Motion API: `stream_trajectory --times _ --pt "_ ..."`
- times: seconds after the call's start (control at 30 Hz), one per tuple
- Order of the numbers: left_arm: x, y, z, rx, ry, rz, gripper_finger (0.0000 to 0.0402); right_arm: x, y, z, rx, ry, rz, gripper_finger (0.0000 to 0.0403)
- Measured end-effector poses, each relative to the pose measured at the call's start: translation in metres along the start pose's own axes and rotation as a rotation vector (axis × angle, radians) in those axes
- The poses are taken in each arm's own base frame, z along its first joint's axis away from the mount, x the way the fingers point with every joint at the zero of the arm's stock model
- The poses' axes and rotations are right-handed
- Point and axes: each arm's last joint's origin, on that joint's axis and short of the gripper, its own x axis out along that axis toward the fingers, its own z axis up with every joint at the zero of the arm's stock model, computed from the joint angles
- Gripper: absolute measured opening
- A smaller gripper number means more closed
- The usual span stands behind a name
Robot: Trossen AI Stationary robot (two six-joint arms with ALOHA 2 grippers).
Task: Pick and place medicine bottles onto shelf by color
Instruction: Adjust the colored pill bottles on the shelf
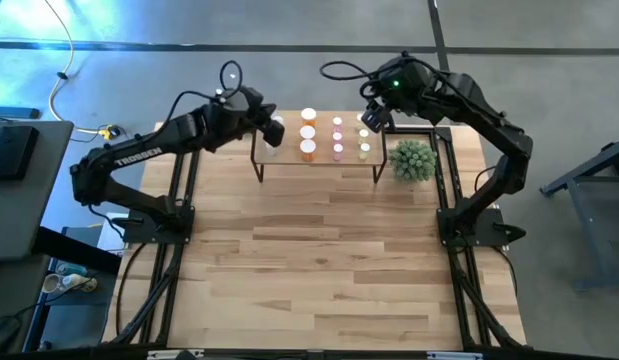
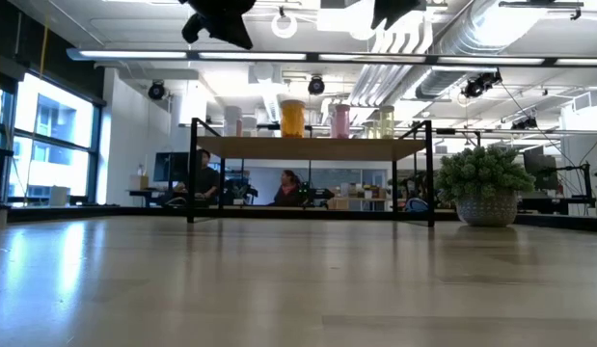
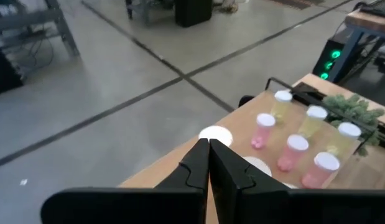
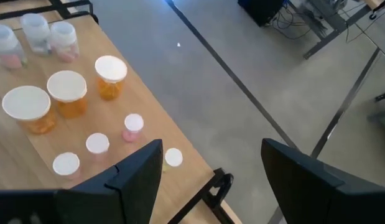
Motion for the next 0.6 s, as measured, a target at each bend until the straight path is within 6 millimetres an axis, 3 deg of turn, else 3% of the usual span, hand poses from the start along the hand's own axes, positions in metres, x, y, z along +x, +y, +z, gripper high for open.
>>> stream_trajectory --times 0.3,0.6 --pt "0.013 0.008 0.021 -0.077 0.113 -0.021 0.0 0.0 0.0 -0.001 0.003 0.006 0.001 0.0264" --pt "0.043 0.0 0.006 -0.08 0.266 -0.039 0.0 0.0 0.0 -0.003 0.02 0.024 0.004 0.0264"
